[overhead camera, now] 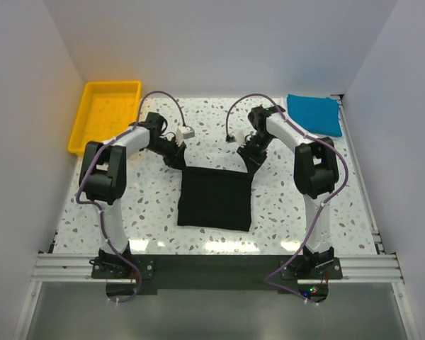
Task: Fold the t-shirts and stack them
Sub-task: Fold the tshirt
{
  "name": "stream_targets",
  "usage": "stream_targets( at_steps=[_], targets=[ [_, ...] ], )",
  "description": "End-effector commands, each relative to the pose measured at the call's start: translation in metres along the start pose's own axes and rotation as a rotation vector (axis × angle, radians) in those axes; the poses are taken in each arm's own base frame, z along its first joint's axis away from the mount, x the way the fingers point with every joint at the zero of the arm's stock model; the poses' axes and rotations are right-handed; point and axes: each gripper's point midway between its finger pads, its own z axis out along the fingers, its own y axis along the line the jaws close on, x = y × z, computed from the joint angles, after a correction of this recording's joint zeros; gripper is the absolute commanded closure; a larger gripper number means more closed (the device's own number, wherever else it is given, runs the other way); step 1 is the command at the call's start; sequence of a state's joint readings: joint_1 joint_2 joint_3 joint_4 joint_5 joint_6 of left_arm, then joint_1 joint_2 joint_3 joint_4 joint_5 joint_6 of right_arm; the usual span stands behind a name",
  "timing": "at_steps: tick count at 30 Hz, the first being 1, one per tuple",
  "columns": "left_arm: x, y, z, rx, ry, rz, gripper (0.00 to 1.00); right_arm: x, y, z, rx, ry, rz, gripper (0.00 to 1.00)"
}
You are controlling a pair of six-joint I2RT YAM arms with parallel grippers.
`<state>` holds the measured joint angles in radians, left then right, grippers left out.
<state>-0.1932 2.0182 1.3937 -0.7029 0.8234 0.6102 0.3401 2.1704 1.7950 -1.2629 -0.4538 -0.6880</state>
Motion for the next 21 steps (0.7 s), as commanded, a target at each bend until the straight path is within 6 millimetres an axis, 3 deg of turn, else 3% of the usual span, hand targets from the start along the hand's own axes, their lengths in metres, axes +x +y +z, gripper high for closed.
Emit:
stream_targets(
  at_steps=[1, 9, 12, 13, 14, 15, 16, 17, 19, 21],
  targets=[
    [-0.001, 0.034, 0.000, -0.106, 0.014, -0.004, 1.00, -0.014, -0.039, -0.009, 0.186, -0.029, 0.037, 1.00],
    [0.003, 0.091, 0.008, -0.285, 0.016, -0.043, 1.00, -0.045, -0.108, 0.007, 0.398, -0.122, 0.184, 1.00],
    [-0.003, 0.110, 0.007, -0.347, 0.008, -0.049, 1.00, -0.056, -0.126, 0.005, 0.465, -0.156, 0.220, 1.00],
    [-0.008, 0.114, 0.006, -0.362, -0.002, -0.048, 1.00, -0.068, -0.130, -0.007, 0.488, -0.195, 0.219, 1.00],
    [-0.019, 0.119, 0.001, -0.375, -0.024, -0.048, 0.92, -0.073, -0.132, -0.012, 0.496, -0.210, 0.228, 1.00],
    [-0.027, 0.119, -0.003, -0.378, -0.040, -0.047, 0.85, -0.076, -0.131, -0.018, 0.495, -0.214, 0.230, 0.91],
    [-0.036, 0.117, -0.006, -0.367, -0.064, -0.041, 0.77, -0.090, -0.131, -0.037, 0.516, -0.261, 0.222, 0.68],
    [-0.052, 0.109, -0.018, -0.369, -0.104, -0.017, 0.64, -0.095, -0.128, -0.048, 0.515, -0.287, 0.219, 0.56],
    [-0.077, 0.085, -0.042, -0.369, -0.180, 0.033, 0.46, -0.111, -0.106, -0.085, 0.499, -0.369, 0.191, 0.31],
    [-0.091, 0.064, -0.059, -0.367, -0.226, 0.066, 0.36, -0.117, -0.076, -0.100, 0.413, -0.420, 0.157, 0.19]
  ],
)
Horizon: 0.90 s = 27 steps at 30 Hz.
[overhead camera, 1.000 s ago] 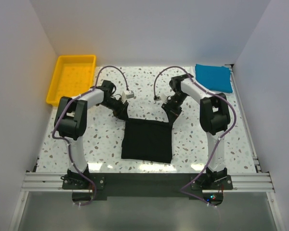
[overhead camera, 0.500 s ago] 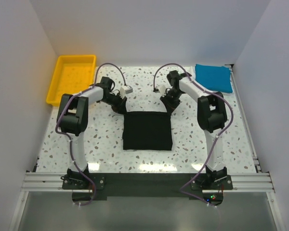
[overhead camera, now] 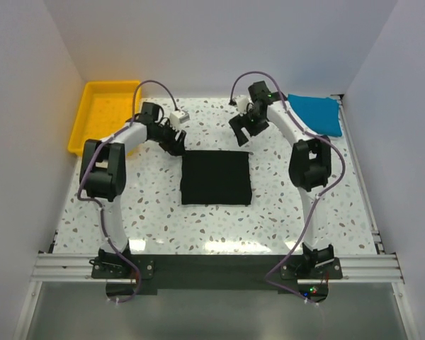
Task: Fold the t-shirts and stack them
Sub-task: Fold the tshirt
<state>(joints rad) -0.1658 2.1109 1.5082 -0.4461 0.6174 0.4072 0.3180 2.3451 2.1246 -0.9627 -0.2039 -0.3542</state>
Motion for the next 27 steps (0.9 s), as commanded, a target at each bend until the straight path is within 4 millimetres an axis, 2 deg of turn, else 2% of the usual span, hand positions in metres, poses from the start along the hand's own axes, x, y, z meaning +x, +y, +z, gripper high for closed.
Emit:
stream_targets(
  at_steps=[1, 2, 3, 4, 5, 6, 7, 8, 9, 10, 11, 13, 14, 15, 16, 19, 20, 22, 23, 25, 27],
  targets=[
    [-0.065, -0.028, -0.071, -0.038, -0.191, 0.086, 0.32, -0.041, 0.027, -0.096, -0.060, -0.202, -0.004, 0.13],
    [-0.067, -0.040, -0.079, -0.014, -0.203, 0.085, 0.29, -0.038, 0.037, -0.104, -0.099, -0.214, 0.012, 0.10],
    [-0.067, -0.053, -0.084, 0.016, -0.211, 0.072, 0.25, -0.038, 0.062, -0.116, -0.212, -0.245, 0.018, 0.09],
    [-0.066, -0.072, -0.089, 0.084, -0.228, 0.054, 0.23, -0.020, 0.080, -0.111, -0.291, -0.206, 0.052, 0.08],
    [-0.053, -0.099, -0.090, 0.146, -0.210, 0.001, 0.20, -0.016, 0.102, -0.127, -0.366, -0.222, 0.070, 0.03],
    [-0.044, -0.118, -0.088, 0.200, -0.196, -0.021, 0.19, -0.008, 0.117, -0.128, -0.433, -0.212, 0.092, 0.02],
    [-0.022, -0.142, -0.080, 0.280, -0.155, -0.066, 0.18, 0.012, 0.145, -0.122, -0.566, -0.163, 0.132, 0.01],
    [-0.015, -0.173, -0.076, 0.349, -0.127, -0.076, 0.16, 0.020, 0.168, -0.123, -0.633, -0.130, 0.147, 0.01],
    [-0.006, -0.191, -0.073, 0.397, -0.107, -0.087, 0.16, 0.026, 0.183, -0.126, -0.678, -0.123, 0.149, 0.01],
    [0.010, -0.211, -0.066, 0.474, -0.075, -0.116, 0.16, 0.044, 0.205, -0.120, -0.763, -0.071, 0.176, 0.01],
    [0.018, -0.233, -0.061, 0.537, -0.034, -0.134, 0.16, 0.052, 0.227, -0.116, -0.806, -0.038, 0.157, 0.01],
    [0.032, -0.252, -0.055, 0.629, 0.024, -0.176, 0.14, 0.073, 0.247, -0.104, -0.871, 0.044, 0.180, 0.01],
    [0.046, -0.255, -0.047, 0.657, 0.080, -0.231, 0.13, 0.078, 0.255, -0.102, -0.920, 0.069, 0.195, 0.01],
    [0.051, -0.255, -0.044, 0.675, 0.100, -0.258, 0.13, 0.084, 0.257, -0.096, -0.938, 0.105, 0.224, 0.01],
    [0.057, -0.253, -0.040, 0.678, 0.120, -0.278, 0.13, 0.096, 0.254, -0.080, -0.943, 0.159, 0.251, 0.01],
    [0.088, -0.233, -0.020, 0.647, 0.189, -0.389, 0.12, 0.118, 0.236, -0.046, -0.922, 0.233, 0.320, 0.01],
    [0.093, -0.220, -0.017, 0.631, 0.188, -0.431, 0.12, 0.122, 0.222, -0.039, -0.912, 0.236, 0.361, 0.01],
    [0.109, -0.205, -0.013, 0.620, 0.212, -0.500, 0.12, 0.133, 0.210, -0.027, -0.916, 0.265, 0.408, 0.01],
    [0.122, -0.193, -0.010, 0.611, 0.223, -0.560, 0.12, 0.143, 0.196, -0.014, -0.910, 0.282, 0.442, 0.01],
    [0.142, -0.181, -0.005, 0.594, 0.260, -0.615, 0.12, 0.159, 0.186, -0.006, -0.897, 0.332, 0.467, 0.02],
    [0.152, -0.173, -0.008, 0.589, 0.265, -0.646, 0.12, 0.171, 0.177, -0.003, -0.889, 0.354, 0.490, 0.02]
  ],
)
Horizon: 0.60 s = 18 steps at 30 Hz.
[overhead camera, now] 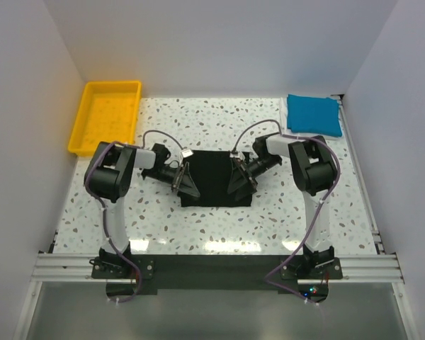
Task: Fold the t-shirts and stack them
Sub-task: Fold the tshirt
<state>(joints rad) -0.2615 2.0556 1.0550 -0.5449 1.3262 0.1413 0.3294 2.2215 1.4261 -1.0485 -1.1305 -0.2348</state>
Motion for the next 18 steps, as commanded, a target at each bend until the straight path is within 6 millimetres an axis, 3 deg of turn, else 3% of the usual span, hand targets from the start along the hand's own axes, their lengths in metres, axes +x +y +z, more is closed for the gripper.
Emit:
stream_targets(
  at_steps=[1, 3, 4, 6, 9, 10, 12, 13, 15, 18],
  targets=[
    [0.033, 0.072, -0.024, -0.238, 0.048, -0.080, 0.12, 0.019, -0.059, -0.010, 0.150, 0.059, 0.030, 0.02],
    [0.034, 0.065, -0.029, -0.234, 0.048, -0.047, 0.12, 0.025, -0.044, -0.018, 0.141, 0.068, 0.004, 0.02],
    [0.029, 0.052, -0.032, -0.230, 0.042, -0.012, 0.11, 0.025, -0.032, -0.022, 0.128, 0.065, -0.018, 0.02],
    [0.019, 0.038, -0.039, -0.245, 0.036, 0.090, 0.11, 0.031, 0.003, -0.037, 0.101, 0.070, -0.082, 0.02],
    [-0.021, -0.005, -0.053, -0.266, -0.028, 0.272, 0.09, 0.004, 0.046, -0.067, 0.126, -0.024, -0.237, 0.01],
    [-0.040, -0.019, -0.058, -0.283, -0.075, 0.328, 0.08, -0.006, 0.050, -0.076, 0.136, -0.064, -0.230, 0.01],
    [-0.066, -0.030, -0.063, -0.308, -0.138, 0.380, 0.07, -0.040, 0.052, -0.087, 0.170, -0.161, -0.288, 0.01],
    [-0.089, -0.035, -0.064, -0.311, -0.194, 0.405, 0.07, -0.053, 0.051, -0.089, 0.174, -0.197, -0.287, 0.01],
    [-0.114, -0.039, -0.064, -0.307, -0.234, 0.432, 0.07, -0.087, 0.048, -0.091, 0.161, -0.269, -0.287, 0.01],
    [-0.140, -0.026, -0.054, -0.255, -0.270, 0.370, 0.08, -0.123, 0.040, -0.093, 0.139, -0.339, -0.277, 0.01]
  ],
)
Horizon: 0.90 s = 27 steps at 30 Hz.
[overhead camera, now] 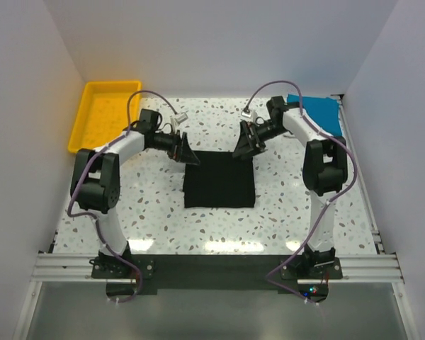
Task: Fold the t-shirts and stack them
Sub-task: Fold the tshirt
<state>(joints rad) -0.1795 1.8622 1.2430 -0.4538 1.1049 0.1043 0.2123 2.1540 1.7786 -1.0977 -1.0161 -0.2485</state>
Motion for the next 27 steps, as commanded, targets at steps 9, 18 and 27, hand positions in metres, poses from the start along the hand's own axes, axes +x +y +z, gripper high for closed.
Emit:
stream_targets(
  at_steps=[9, 18, 27],
  targets=[
    [-0.043, 0.098, 0.044, -0.031, -0.130, -0.146, 0.09, -0.074, -0.112, 0.016, 0.070, -0.181, 0.119, 0.01],
    [-0.078, 0.097, 0.011, -0.093, -0.164, 0.004, 0.05, -0.116, -0.105, -0.011, 0.128, -0.270, 0.066, 0.01],
    [-0.139, 0.008, -0.050, -0.568, -0.052, 0.790, 0.00, -0.102, -0.022, -0.098, 0.431, -0.404, -0.074, 0.01]
  ],
)
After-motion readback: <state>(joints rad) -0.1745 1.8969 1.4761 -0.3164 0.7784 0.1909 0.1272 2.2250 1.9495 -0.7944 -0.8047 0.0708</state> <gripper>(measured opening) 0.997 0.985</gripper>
